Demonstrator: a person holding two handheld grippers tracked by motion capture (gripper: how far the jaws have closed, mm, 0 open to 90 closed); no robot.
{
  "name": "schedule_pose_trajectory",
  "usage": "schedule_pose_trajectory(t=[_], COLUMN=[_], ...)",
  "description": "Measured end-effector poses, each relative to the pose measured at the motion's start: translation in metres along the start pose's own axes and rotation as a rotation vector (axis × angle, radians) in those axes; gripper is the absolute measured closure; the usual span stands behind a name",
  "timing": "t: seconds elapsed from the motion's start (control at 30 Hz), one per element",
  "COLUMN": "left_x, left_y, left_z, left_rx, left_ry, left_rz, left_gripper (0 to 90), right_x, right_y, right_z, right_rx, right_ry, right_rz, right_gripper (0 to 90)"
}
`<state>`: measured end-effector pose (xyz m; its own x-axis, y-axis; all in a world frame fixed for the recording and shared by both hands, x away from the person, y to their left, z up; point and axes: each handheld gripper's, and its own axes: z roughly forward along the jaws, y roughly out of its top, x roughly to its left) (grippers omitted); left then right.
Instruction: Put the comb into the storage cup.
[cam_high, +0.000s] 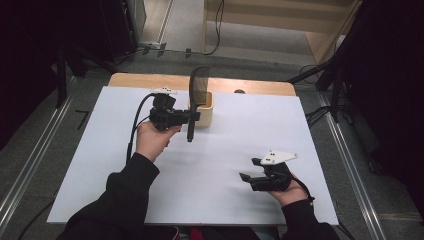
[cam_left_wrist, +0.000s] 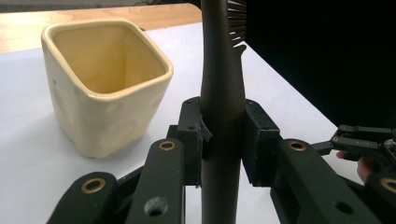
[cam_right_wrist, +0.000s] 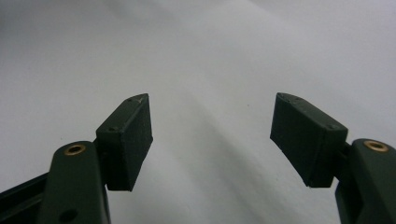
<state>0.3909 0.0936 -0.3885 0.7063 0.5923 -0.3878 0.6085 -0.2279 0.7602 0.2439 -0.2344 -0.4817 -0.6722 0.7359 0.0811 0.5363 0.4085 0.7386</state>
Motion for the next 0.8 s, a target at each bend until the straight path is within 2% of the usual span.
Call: schedule_pose_trajectory(t=[0.5, 0.63, 0.8], left_x=[-0.002, -0.004, -0.007], left_y=[0.02, 0.03, 0.041], left_z=[0.009, 0.012, 0.014], left_rx=[-0.013, -0.012, -0.01], left_ry=[-0.005, -0.023, -0.023], left_rz=[0.024, 0.03, 0.045], left_gripper=[72.4, 72.4, 72.4], right_x=[-0.01, -0.011, -0.01], right_y=[-0.009, -0.009, -0.009], right_z=[-0.013, -0.016, -0.016], right_rx=[0.002, -0.005, -0.003], right_ry=[-0.018, -0.02, -0.021], right_rz=[0.023, 0.027, 0.027], right_gripper=[27.6, 27.6, 27.6])
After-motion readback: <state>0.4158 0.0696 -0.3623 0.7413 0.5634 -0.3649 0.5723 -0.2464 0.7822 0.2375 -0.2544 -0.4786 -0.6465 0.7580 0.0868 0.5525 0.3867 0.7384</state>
